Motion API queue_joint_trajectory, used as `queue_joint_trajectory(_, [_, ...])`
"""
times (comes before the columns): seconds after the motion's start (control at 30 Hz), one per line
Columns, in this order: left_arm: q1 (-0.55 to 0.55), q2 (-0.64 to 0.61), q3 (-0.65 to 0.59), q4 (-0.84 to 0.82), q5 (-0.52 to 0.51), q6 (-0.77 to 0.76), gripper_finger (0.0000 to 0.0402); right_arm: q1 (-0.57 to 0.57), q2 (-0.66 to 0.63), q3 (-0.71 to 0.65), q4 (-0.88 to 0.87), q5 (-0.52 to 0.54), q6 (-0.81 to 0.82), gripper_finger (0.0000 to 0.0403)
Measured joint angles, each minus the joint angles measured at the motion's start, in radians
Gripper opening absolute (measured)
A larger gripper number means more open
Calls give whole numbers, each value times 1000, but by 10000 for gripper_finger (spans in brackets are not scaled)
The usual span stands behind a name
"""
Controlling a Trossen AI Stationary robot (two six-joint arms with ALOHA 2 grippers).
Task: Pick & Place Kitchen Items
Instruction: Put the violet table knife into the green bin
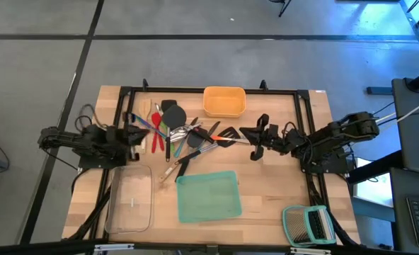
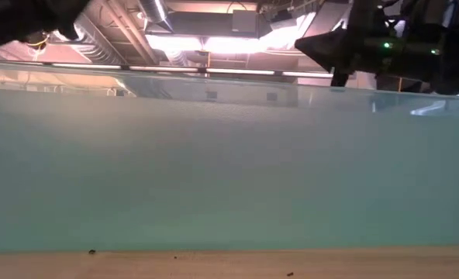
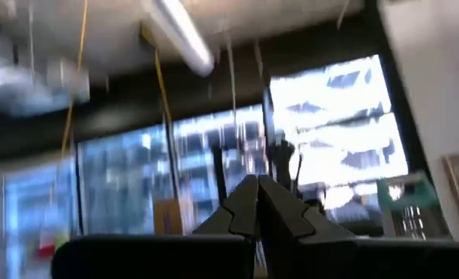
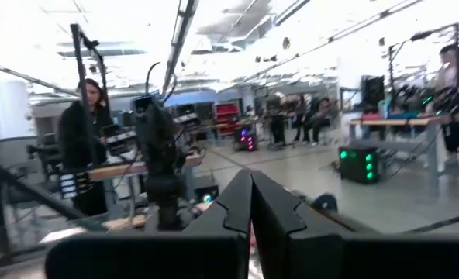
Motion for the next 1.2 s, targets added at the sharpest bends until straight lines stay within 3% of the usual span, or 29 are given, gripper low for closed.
queue_joint_trajectory(0.17, [0, 11, 0, 186, 54, 70, 4, -21, 0, 89, -74, -12, 11, 7])
queue_joint_trajectory(0.3, [0, 66, 15, 320, 56, 84, 4, -25, 0, 192, -133, -83, 11, 7])
queue_joint_trajectory(0.43, [10, 170, 86, 317, 58, 100, 4, -25, 0, 293, -239, -127, 11, 7])
queue_joint_trajectory(0.73, [107, 562, 303, 220, 30, 169, 4, -50, 0, 460, -693, -102, 11, 7])
queue_joint_trajectory(0.8, [132, 636, 351, 144, -42, 173, 4, -67, 0, 502, -810, -104, 6, 7])
queue_joint_trajectory(0.9, [156, 702, 408, 21, -243, 250, 4, -94, 0, 558, -975, -106, -15, 7])
queue_joint_trajectory(1.03, [171, 746, 428, 30, -525, 370, 4, -122, 0, 600, -1096, -106, -15, 7])
queue_joint_trajectory(1.2, [168, 734, 431, 79, -573, 357, 4, -139, 0, 606, -1121, -106, -15, 7])
